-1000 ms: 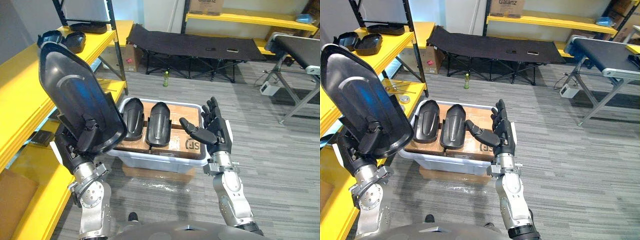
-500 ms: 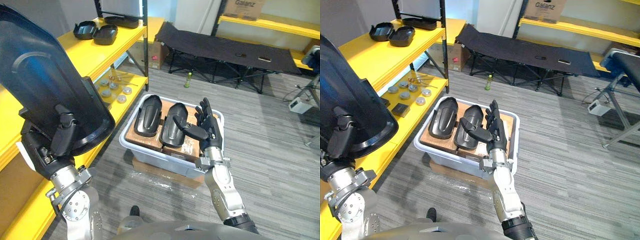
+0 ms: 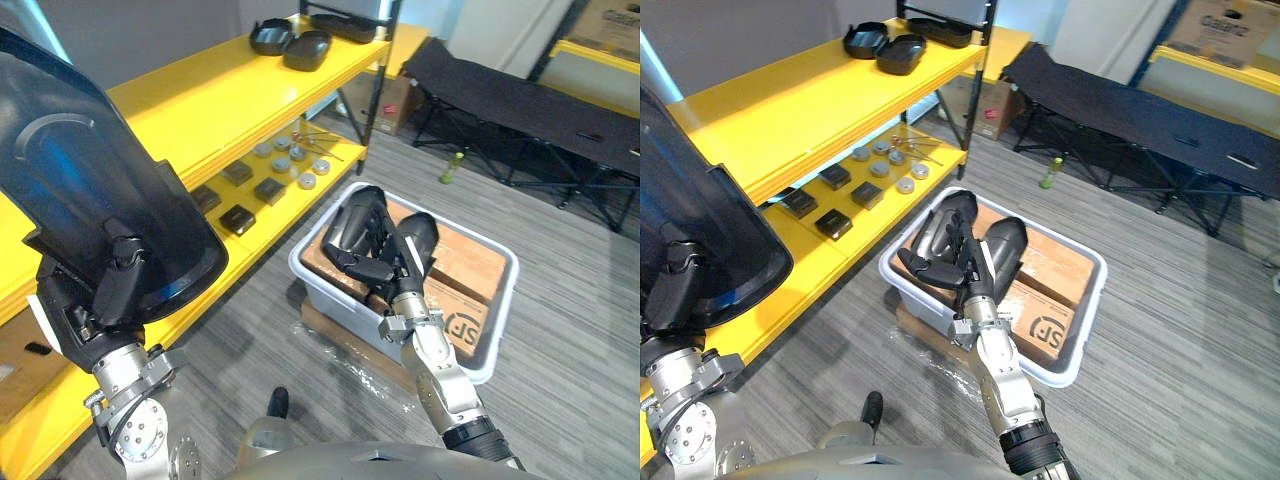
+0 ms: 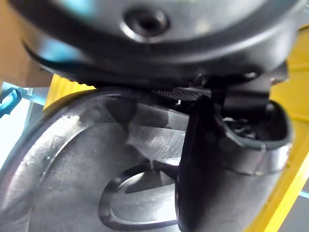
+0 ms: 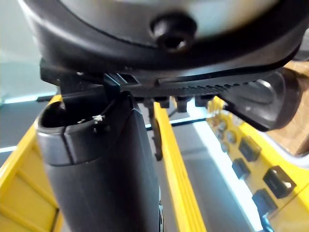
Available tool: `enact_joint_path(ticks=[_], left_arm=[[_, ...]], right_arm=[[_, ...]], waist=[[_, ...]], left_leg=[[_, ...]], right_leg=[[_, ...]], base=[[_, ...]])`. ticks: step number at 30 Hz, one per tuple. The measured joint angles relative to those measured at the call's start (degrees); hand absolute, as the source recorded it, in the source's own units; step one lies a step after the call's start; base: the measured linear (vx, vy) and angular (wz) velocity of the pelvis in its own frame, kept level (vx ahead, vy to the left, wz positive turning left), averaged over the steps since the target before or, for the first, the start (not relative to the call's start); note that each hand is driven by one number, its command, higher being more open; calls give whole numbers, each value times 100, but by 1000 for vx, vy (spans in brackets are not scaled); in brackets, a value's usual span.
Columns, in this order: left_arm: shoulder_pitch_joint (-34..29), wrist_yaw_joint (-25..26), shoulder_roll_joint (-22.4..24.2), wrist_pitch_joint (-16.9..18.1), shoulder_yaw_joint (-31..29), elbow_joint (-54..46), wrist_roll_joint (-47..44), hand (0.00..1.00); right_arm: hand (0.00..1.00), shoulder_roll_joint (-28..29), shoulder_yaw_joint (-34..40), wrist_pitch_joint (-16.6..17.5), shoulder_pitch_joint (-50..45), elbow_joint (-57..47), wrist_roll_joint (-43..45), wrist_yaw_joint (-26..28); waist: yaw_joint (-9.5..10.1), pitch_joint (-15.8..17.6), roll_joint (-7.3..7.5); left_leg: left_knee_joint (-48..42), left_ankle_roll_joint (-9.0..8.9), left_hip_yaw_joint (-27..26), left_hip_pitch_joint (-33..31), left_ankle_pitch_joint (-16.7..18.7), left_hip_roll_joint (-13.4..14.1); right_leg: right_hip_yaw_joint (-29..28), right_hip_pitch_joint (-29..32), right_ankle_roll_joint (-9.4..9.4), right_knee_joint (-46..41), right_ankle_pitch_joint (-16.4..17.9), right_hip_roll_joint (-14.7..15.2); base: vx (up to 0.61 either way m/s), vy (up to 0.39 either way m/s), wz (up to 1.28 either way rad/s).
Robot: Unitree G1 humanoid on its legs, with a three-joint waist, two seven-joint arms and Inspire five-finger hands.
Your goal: Walk over and take three plastic housings, then place them on the shelf
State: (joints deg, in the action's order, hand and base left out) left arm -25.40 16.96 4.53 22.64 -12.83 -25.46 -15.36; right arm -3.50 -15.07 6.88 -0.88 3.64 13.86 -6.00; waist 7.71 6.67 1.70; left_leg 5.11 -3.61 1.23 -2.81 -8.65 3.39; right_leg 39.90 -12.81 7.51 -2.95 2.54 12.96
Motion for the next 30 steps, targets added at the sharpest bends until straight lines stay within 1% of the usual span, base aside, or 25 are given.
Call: enact_joint_path(ticks=[1,3,4,5,6,7,8,9,10,12,13,14,16,17,18,19,20,21,22,23,24,26,27,28,30], left_arm=[[5,-1,-6,0,2,0,0,0],[89,-14,-39,22,44,0,4,0],[102,-26,-50,28,78,0,5,0],[158,-92,-95,34,125,1,5,0],[283,-195,-168,36,176,34,4,0],[374,-257,-210,37,235,70,4,0],[539,-370,-346,41,399,93,21,0],[605,-443,-418,61,476,93,35,0],[689,-555,-567,123,589,92,78,0],[691,-542,-559,123,552,95,63,0],[683,-481,-546,122,503,111,18,0],[682,-457,-545,122,503,121,16,0],[675,-450,-530,122,528,134,13,0],[668,-460,-521,122,569,134,3,0],[671,-469,-520,122,585,138,-1,0],[674,-508,-488,123,649,167,-1,0],[650,-593,-469,123,779,256,-11,0],[550,-672,-455,122,868,318,-34,0],[499,-699,-457,122,882,323,-37,0],[470,-724,-466,122,886,348,-37,0],[439,-713,-463,124,877,347,-37,0],[426,-633,-457,128,854,352,-79,0],[478,-585,-459,127,861,352,-75,0],[478,-566,-461,126,866,352,-75,0],[468,-462,-457,116,878,352,-60,0]], right_arm=[[100,14,2,0,0,-1,0,-3],[100,59,61,3,-2,-7,-145,-8],[100,56,78,4,-7,-8,-234,-11],[100,55,116,4,-10,-9,-244,-28],[100,46,164,4,-42,-22,-244,-83],[100,5,207,3,-76,-26,-244,-123],[100,-36,268,2,-145,-27,-241,-223],[100,-68,309,2,-174,-27,-240,-244],[100,-135,377,3,-195,-28,-240,-285],[100,-100,384,6,-144,-49,-242,-275],[100,-103,395,18,-51,-61,-290,-206],[100,-111,415,18,-25,-66,-315,-171],[100,-140,513,17,-67,-160,-373,-75],[100,-140,571,19,-122,-241,-413,-52],[100,-140,595,18,-156,-282,-413,-48],[100,-163,672,18,-238,-381,-413,-35],[100,-232,793,27,-405,-490,-412,-27],[100,-314,874,28,-544,-510,-410,-11],[100,-298,907,33,-609,-513,-406,-1],[100,-288,993,76,-745,-525,-390,27],[100,-294,1008,79,-776,-525,-382,27],[100,-286,994,98,-787,-538,-272,28],[100,-219,957,169,-686,-563,-170,30],[100,-203,921,173,-643,-563,-170,26],[100,-168,742,182,-526,-558,-179,-10]], waist=[[-3,2,-3],[-38,18,12],[-53,17,13],[-128,17,28],[-224,36,51],[-271,49,38],[-349,68,47],[-348,76,60],[-267,77,109],[-245,72,119],[-176,88,99],[-158,101,76],[-172,153,-7],[-193,180,-52],[-243,184,-58],[-337,234,-144],[-415,297,-268],[-470,310,-327],[-498,318,-301],[-470,368,-292],[-462,359,-325],[-475,338,-290],[-465,356,-280],[-462,358,-279],[-408,400,-269]], left_leg=[[0,-7,1,-27,6,-11],[-1,2,-1,-126,-1,-72],[-1,8,2,-167,-5,-89],[-4,24,64,-260,-16,-130],[-9,89,271,-335,-70,-211],[-4,95,409,-363,-91,-239],[-20,102,529,-384,-153,-243],[-22,93,524,-390,-246,-224],[-31,138,610,-377,-342,-184],[-34,138,608,-376,-436,-193],[-36,131,522,-377,-478,-183],[-36,123,499,-377,-490,-174],[-33,87,434,-391,-525,-152],[-33,58,247,-424,-427,-129],[-88,37,59,-493,-406,-92],[-204,37,-88,-592,-405,-15],[-267,33,-243,-623,-400,83],[-315,-15,-467,-667,-260,181],[-344,-17,-651,-694,-132,222],[-671,141,-976,-729,-101,326],[-745,118,-1029,-739,-137,366],[-843,113,-1086,-805,-166,348],[-1064,132,-1092,-1016,-116,339],[-1203,157,-1093,-1111,-48,340],[-1745,207,-1112,-1315,258,341]], right_leg=[[43,-15,-5,0,11,7],[161,9,26,-147,211,89],[150,66,11,-290,316,129],[-18,223,-84,-632,595,179],[-450,332,-261,-935,748,186],[-748,374,-219,-1114,705,185],[-1161,449,-202,-1474,673,178],[-1291,451,-200,-1601,676,159],[-1354,435,-200,-1692,686,121],[-1359,338,-199,-1510,687,85],[-1369,237,-196,-1212,687,32],[-1367,183,-193,-1081,685,-2],[-1364,32,-100,-774,743,-84],[-1345,-6,21,-681,826,-114],[-1317,-11,109,-624,890,-125],[-1239,-46,162,-586,927,-193],[-1150,-34,64,-616,991,-250],[-1101,-40,25,-604,1011,-281],[-1097,-34,3,-576,1016,-220],[-1159,-12,2,-610,1019,-191],[-1189,-10,4,-629,1019,-221],[-1247,108,9,-774,1037,-167],[-1282,293,56,-915,1009,-98],[-1298,344,61,-971,1006,-75],[-1338,343,88,-1029,991,-1]], base=[[-48,25,36],[-52,17,44],[-45,10,61],[-46,-12,89],[-32,-18,107],[5,-13,138],[38,2,117],[101,-58,121],[106,-80,61],[84,-75,16],[35,-58,-14],[-6,-76,-19],[-73,-68,-12],[-128,-43,-8],[-127,-29,12],[-195,-35,39],[-206,-26,45],[-208,2,34],[-136,19,6],[-59,16,-7],[-19,-7,-17],[8,8,-13],[15,40,-8],[31,61,-8],[47,57,-9]])
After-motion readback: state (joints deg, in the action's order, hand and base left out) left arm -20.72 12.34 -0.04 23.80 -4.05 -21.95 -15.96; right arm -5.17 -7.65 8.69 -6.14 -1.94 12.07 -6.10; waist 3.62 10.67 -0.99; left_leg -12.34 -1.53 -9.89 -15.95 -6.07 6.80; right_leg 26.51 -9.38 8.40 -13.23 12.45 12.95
